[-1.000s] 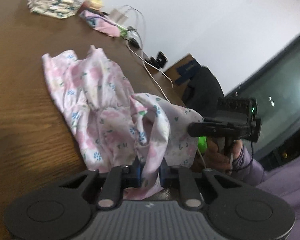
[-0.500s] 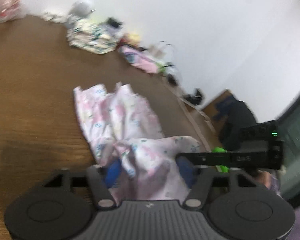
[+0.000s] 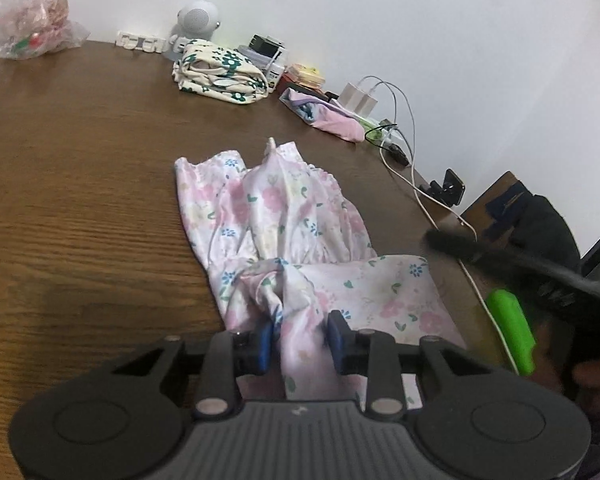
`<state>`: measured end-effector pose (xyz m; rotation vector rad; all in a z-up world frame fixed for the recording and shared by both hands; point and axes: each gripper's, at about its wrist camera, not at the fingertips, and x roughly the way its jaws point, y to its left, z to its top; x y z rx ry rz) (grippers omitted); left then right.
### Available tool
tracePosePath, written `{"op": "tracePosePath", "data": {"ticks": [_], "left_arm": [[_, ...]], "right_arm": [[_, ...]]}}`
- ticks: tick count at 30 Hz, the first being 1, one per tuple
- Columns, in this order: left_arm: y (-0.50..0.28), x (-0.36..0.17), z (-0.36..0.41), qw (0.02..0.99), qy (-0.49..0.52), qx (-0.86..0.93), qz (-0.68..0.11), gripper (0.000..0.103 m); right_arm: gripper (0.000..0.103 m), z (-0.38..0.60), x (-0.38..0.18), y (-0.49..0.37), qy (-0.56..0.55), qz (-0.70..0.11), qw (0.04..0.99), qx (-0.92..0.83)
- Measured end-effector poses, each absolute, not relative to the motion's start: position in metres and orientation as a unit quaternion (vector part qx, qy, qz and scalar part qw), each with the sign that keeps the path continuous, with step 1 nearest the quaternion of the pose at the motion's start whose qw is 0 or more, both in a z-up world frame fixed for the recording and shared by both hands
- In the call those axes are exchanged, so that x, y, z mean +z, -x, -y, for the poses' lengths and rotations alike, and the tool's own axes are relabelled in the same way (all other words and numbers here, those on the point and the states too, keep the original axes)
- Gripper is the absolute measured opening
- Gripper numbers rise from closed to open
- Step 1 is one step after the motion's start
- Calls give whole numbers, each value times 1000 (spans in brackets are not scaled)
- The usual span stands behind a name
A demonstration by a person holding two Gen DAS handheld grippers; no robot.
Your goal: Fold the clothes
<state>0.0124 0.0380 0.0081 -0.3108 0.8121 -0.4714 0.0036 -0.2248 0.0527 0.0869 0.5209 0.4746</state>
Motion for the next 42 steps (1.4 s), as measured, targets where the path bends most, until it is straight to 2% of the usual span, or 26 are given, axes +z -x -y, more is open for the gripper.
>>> {"op": "tracePosePath", "data": {"ticks": [3, 4, 8, 12, 13, 15, 17, 18, 19, 20, 24, 29, 33, 39, 41, 42], "left_arm": [[-6, 11, -32, 890, 128, -217, -381, 29], [-5, 11, -31, 892, 124, -214, -378, 29], [-2, 13, -30, 899, 113, -199, -375, 30], [10, 27, -30, 915, 56, -165, -363, 46], [13, 31, -30, 919, 42, -156, -360, 46], [26, 50, -28, 938, 10, -120, -326, 42], [33, 66, -24, 952, 22, -105, -287, 40], [35, 71, -17, 953, 34, -123, -273, 34], [34, 71, -9, 952, 39, -141, -270, 29], [34, 72, -1, 949, 44, -158, -268, 29], [16, 48, 14, 939, 28, -132, -317, 14], [3, 18, 2, 928, 13, -98, -360, 14], [4, 14, -3, 930, 17, -99, -354, 18], [9, 37, 6, 935, 31, -109, -335, 19], [9, 44, 25, 934, 8, -143, -327, 21], [10, 45, 35, 934, -11, -151, -323, 18]], "right_arm": [[16, 219, 60, 8, -61, -234, 932, 269], [16, 217, 62, 11, -68, -230, 929, 282], [15, 197, 30, -2, -43, -299, 919, 252], [14, 183, 11, -3, 9, -321, 922, 217], [14, 179, 10, 0, 21, -317, 924, 213], [16, 177, 8, 3, 34, -312, 926, 210], [16, 178, 8, 2, 31, -311, 926, 213], [16, 178, 9, 0, 28, -311, 926, 213], [16, 177, 10, -2, 23, -311, 926, 214], [16, 178, 11, -3, 19, -312, 925, 216], [16, 187, 10, -6, -12, -314, 923, 222], [16, 188, 9, -7, -22, -313, 923, 224], [16, 192, 17, -1, -28, -298, 928, 222], [16, 193, 36, 17, -14, -273, 928, 252], [16, 190, 32, 13, -12, -283, 926, 250], [15, 189, 28, 9, -13, -291, 925, 243]]}}
